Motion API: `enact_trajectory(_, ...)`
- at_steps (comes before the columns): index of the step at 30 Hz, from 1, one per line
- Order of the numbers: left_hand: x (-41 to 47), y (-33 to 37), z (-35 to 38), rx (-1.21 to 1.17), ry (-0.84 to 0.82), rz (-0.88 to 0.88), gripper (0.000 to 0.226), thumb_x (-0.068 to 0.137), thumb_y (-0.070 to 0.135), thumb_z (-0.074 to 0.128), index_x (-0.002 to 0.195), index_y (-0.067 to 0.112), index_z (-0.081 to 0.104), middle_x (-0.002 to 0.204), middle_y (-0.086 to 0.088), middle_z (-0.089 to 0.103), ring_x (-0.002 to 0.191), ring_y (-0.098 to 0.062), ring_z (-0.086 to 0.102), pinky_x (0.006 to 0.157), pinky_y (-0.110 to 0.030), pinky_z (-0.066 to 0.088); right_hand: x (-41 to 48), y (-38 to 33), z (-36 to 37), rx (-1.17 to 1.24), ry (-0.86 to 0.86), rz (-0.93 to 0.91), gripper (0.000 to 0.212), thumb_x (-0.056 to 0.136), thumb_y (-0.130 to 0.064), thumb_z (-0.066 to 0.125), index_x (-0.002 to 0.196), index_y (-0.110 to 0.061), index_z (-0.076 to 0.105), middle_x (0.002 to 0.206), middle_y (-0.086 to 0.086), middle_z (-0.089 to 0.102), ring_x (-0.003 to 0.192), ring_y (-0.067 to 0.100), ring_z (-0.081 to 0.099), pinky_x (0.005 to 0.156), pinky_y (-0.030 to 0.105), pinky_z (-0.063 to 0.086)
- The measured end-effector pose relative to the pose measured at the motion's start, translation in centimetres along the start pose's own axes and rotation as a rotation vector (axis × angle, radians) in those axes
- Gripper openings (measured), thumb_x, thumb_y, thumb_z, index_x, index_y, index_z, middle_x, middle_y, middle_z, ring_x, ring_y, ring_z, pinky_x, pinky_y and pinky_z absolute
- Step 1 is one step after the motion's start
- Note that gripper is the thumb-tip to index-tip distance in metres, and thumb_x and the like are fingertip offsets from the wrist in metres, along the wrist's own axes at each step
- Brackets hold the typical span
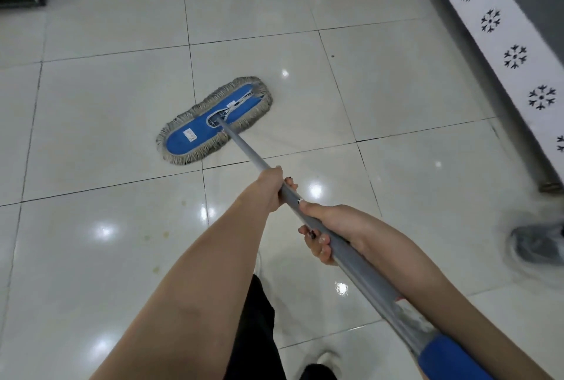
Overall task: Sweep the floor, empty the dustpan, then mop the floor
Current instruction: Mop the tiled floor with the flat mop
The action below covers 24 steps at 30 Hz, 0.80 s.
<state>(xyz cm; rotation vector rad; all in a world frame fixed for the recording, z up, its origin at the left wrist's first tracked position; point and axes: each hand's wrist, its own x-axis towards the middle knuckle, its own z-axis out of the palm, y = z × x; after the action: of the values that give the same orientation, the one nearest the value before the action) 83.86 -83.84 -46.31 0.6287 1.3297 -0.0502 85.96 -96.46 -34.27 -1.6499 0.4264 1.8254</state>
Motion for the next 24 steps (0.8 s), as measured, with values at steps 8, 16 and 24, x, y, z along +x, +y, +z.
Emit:
enact_trajectory(8,-4.4,-13.5,6.4,0.066,-0.027,-0.027,0.03,0.101,0.028,0.04,0.076,0.01,0.038,0.059,-0.001,0.042,0.05,-0.014,0.045,0.05,-0.024,0.042,-3.4,12.9,-8.2,0.032,0.02,-0.003,0.05,0.094,-0.049,0.049,0.066,-0.008,0.043,0.036,-0.001,0.039,0.021,0.005,0.031,0.028,0.008,0.028)
enact_trajectory(16,-8.6,-19.4,11.1,0.078,-0.059,-0.052,0.03,0.101,0.029,0.039,0.078,0.011,0.039,0.059,-0.001,0.042,0.031,-0.012,0.048,0.047,-0.021,0.041,-7.0,17.9,-13.6,0.082,0.047,0.036,0.05,0.092,-0.05,0.051,0.066,-0.008,0.043,0.035,0.0,0.04,0.02,0.006,0.032,0.028,0.007,0.028)
enact_trajectory(24,-6.9,-15.1,10.3,0.098,-0.064,-0.089,0.019,0.102,0.028,0.038,0.1,0.009,0.039,0.062,-0.003,0.041,0.052,-0.015,0.045,0.05,-0.023,0.041,-5.6,13.3,-11.9,0.007,0.048,0.062,0.053,0.094,-0.055,0.043,0.068,-0.009,0.041,0.034,-0.001,0.038,0.02,0.006,0.03,0.028,0.007,0.027)
